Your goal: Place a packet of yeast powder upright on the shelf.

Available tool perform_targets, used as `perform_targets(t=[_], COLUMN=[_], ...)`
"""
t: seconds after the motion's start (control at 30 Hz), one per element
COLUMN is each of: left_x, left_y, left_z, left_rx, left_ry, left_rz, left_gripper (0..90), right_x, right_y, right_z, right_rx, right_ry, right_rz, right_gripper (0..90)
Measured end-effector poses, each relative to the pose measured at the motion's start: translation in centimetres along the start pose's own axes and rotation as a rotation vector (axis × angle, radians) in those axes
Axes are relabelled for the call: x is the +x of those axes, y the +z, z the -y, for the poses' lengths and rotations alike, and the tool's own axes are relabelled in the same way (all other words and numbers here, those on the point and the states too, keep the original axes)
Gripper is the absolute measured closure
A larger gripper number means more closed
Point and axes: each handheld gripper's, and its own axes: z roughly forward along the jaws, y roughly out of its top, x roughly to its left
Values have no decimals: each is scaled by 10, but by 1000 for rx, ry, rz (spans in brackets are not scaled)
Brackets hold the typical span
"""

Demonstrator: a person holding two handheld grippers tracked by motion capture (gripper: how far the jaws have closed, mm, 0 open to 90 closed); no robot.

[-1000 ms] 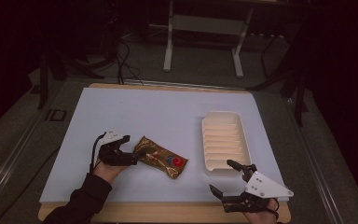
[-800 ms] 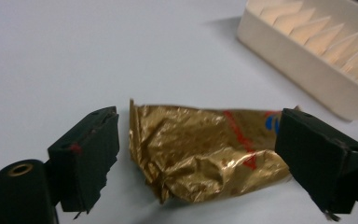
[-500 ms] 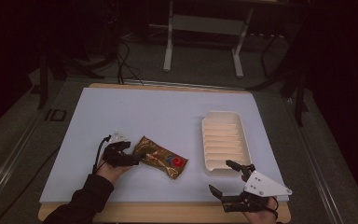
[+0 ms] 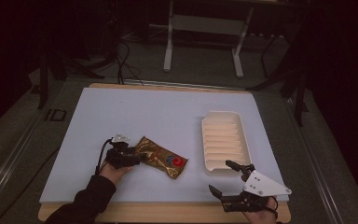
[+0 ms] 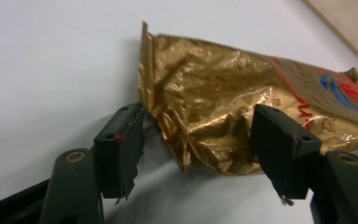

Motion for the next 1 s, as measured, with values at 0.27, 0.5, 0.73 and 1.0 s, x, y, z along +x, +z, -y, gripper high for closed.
perform_targets(t=[0.27, 0.5, 0.73, 1.0], left_x=[-1, -3, -11, -25], left_y=[-2, -2, -6, -26], left_z=[3, 3, -1, -17], left_rx=[-2, 25, 21, -46], left_ry=[-9, 2, 35, 123], left_rz=[-39, -69, -73, -77], left_gripper=[557, 784, 898, 899], right_x=[0, 0, -1, -2], right_y=[2, 3, 1, -1], right_z=[0, 0, 0, 0], right_rx=[5, 7, 3, -6], right_ry=[1, 2, 5, 17], right_rz=[-3, -4, -4, 3], right_gripper=[110, 110, 111, 111])
